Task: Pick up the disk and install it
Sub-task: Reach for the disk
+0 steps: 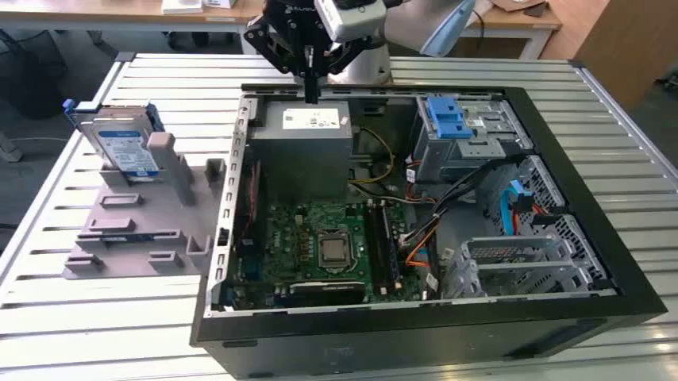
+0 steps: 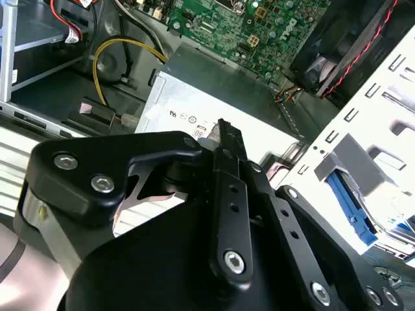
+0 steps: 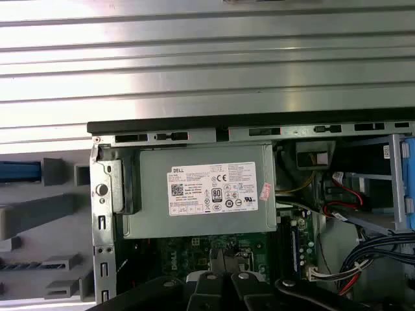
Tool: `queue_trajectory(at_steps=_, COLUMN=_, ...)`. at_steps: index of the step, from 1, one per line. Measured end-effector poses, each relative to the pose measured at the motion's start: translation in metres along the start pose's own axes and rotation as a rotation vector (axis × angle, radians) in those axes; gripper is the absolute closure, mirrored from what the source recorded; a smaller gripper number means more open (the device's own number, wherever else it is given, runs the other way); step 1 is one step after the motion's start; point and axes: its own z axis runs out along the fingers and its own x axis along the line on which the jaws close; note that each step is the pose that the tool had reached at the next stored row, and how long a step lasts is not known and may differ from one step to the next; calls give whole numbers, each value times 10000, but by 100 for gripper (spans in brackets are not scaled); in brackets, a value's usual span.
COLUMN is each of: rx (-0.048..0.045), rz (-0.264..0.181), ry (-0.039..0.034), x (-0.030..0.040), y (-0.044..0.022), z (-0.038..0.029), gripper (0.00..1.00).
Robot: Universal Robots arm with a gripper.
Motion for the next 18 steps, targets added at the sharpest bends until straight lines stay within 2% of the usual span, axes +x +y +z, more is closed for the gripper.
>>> queue_trajectory(at_steps=10, rx=0, rz=1, ry=-1, x=10, y=2, z=0, gripper=89)
queue_trajectory(at_steps=14, rx=1, rz=0, ry=0, x=35, y=11, z=0, gripper=89)
queue_trajectory(at_steps=18, rx=2, rz=0, ry=1, x=70, y=48, z=1, gripper=89)
